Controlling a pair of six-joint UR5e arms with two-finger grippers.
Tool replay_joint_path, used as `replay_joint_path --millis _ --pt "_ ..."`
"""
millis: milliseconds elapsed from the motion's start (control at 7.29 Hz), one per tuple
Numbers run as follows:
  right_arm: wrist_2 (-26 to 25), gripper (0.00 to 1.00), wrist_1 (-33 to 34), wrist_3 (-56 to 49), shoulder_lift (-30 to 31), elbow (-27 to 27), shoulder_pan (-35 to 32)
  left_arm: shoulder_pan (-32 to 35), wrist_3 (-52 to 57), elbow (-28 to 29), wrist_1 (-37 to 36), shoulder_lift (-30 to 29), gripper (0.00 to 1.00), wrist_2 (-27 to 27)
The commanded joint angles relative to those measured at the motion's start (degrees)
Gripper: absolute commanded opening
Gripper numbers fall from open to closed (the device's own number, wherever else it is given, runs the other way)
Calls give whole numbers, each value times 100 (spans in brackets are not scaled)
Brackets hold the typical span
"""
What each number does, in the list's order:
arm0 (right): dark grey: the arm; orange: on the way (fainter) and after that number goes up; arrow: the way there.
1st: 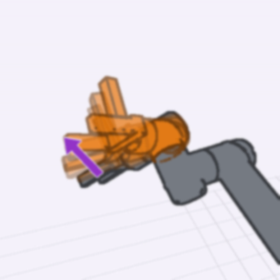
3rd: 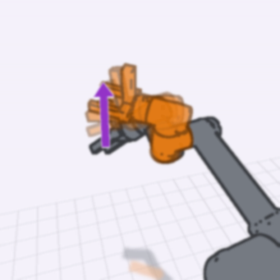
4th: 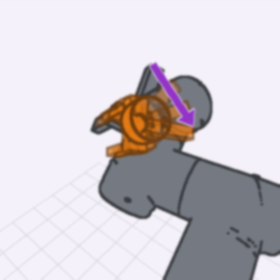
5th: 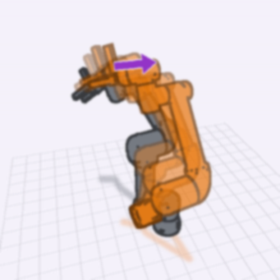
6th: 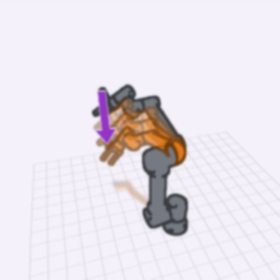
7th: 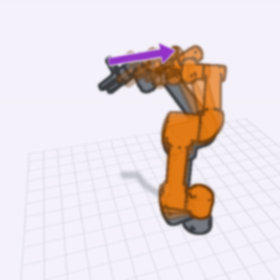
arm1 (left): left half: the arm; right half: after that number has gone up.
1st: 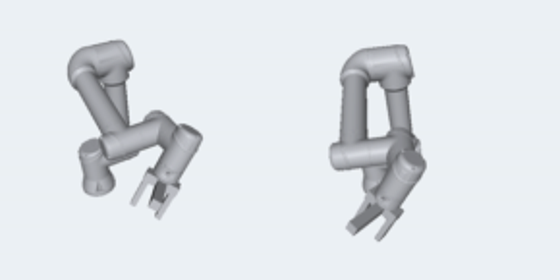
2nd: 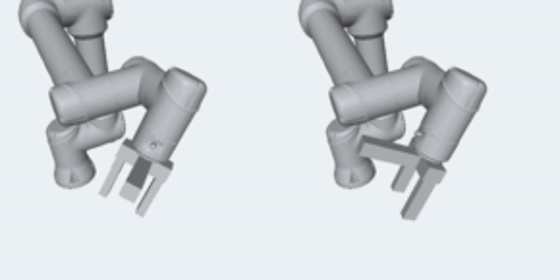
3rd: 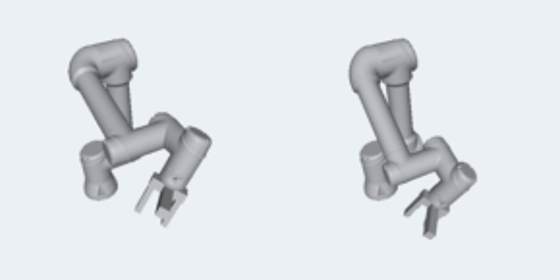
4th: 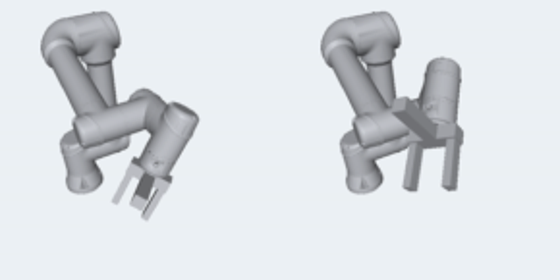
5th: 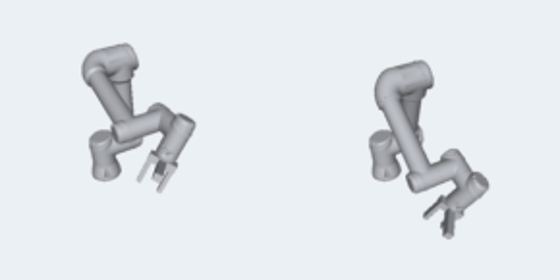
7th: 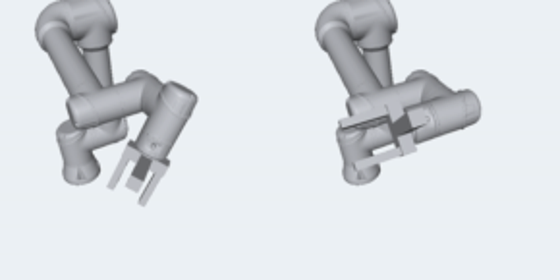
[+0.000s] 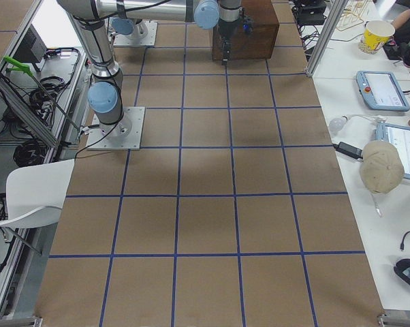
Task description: Open drawer and put corn inside
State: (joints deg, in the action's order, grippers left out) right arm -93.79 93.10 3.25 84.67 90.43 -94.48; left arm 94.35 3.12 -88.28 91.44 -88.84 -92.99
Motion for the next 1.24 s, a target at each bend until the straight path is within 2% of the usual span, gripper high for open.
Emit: replay_joint_path --millis 0,1098 --pt "-8 100 -2 0 -3 1 0 -267 40 -163 -169 60 100 44" --pt "-8 100 -2 0 5 1 0 -339 -4 -40 -22 182 100 194"
